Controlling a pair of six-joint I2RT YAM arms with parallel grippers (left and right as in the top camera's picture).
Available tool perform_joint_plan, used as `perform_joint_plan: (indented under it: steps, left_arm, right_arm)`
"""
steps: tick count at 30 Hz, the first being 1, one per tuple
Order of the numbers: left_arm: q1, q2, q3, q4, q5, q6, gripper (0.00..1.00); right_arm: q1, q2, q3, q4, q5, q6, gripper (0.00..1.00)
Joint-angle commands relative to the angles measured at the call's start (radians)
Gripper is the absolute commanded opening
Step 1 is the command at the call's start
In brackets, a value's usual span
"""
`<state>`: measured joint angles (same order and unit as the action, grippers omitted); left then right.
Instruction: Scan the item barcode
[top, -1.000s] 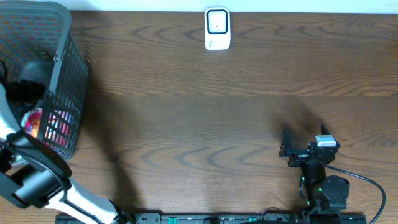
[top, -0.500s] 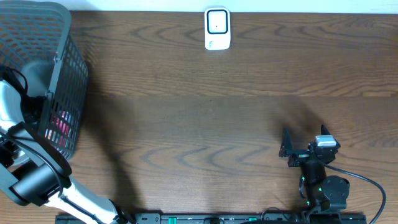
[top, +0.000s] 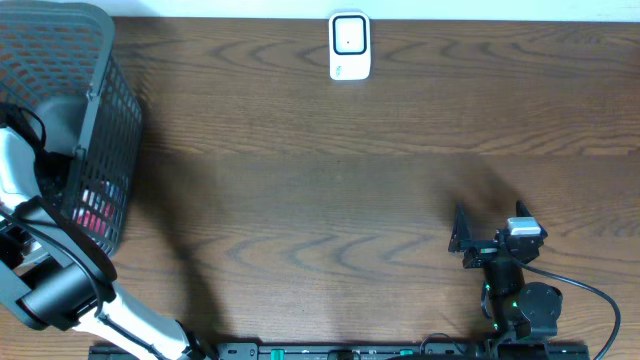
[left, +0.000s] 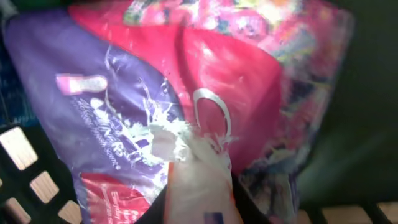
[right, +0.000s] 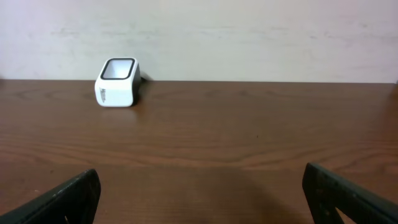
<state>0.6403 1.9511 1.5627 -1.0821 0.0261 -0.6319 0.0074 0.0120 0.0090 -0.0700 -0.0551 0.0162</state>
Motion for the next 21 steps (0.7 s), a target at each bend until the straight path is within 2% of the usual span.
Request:
perform_joint_plan:
  steps: [1,14,21]
  left_arm:
    - [0.0,-0.055,0.065,-0.013,0.049,0.01,0.07]
    - [0.0,-0.416,0.111,0.063,0.071,0.01,0.08]
    - [0.0,-0.53,0.111,0.113,0.026,0.01,0.08]
  right_arm:
    - [-0.006,-0.006,-0.004,-0.001,-0.003,-0.01,0.99]
    - [-0.006,-0.006,-0.004,-0.001,-0.003,-0.01,0.99]
    - [-0.006,-0.006,-0.004,-0.001,-0.003,-0.01,0.99]
